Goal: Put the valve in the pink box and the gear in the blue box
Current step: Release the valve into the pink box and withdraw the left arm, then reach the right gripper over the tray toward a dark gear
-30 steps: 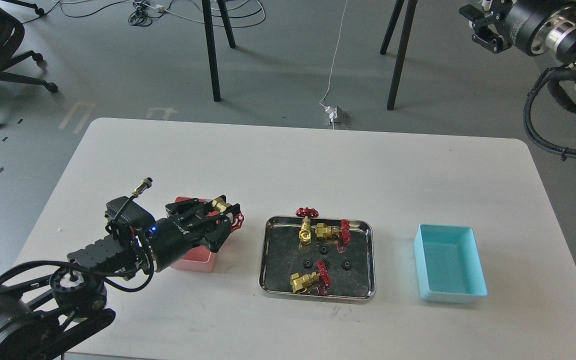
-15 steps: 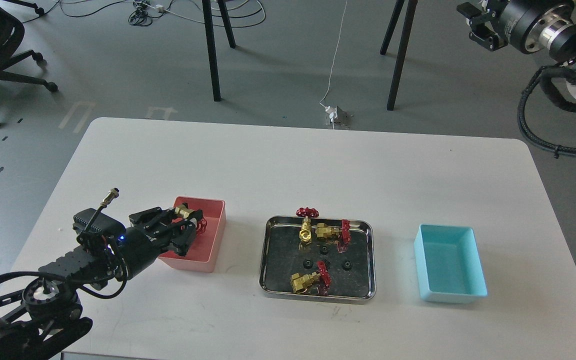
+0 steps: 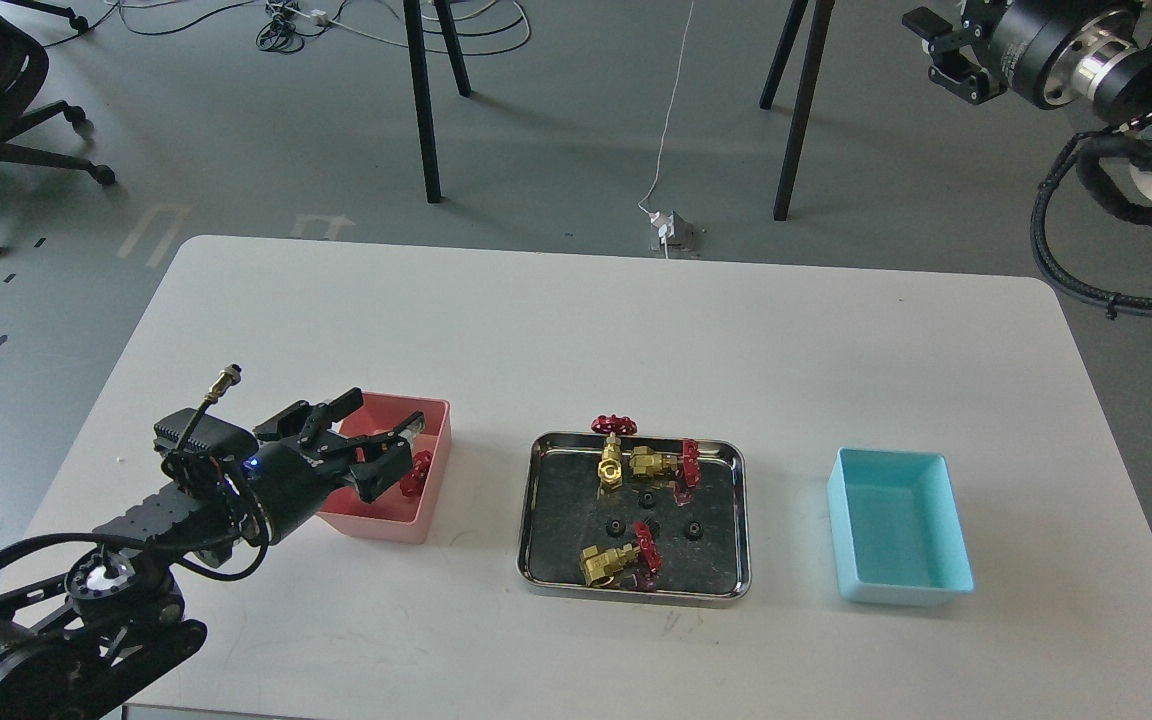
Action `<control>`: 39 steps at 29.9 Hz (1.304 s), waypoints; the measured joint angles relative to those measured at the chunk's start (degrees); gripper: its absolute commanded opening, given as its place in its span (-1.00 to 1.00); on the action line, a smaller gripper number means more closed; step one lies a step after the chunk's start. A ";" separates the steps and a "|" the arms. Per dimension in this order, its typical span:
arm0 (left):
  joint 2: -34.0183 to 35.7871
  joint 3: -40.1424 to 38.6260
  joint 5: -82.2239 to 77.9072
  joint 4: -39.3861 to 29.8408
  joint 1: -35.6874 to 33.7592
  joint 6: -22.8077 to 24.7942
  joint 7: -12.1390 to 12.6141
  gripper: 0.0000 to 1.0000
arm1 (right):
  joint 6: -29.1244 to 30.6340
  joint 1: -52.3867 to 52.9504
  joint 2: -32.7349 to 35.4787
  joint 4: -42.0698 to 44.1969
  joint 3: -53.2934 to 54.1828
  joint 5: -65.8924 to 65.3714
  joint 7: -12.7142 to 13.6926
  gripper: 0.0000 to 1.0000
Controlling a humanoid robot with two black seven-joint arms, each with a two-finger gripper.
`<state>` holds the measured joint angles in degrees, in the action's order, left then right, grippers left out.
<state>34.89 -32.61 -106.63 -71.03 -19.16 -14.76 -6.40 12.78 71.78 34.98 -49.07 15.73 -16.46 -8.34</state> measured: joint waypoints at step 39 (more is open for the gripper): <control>-0.70 -9.47 63.06 25.25 -43.61 17.62 -0.11 0.94 | 4.83 7.46 -23.01 -16.53 -55.48 -58.24 -6.26 0.96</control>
<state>34.18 -42.08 -43.57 -45.78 -62.76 2.85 -6.51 17.61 79.23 11.97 -65.60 -39.75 -74.71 -14.59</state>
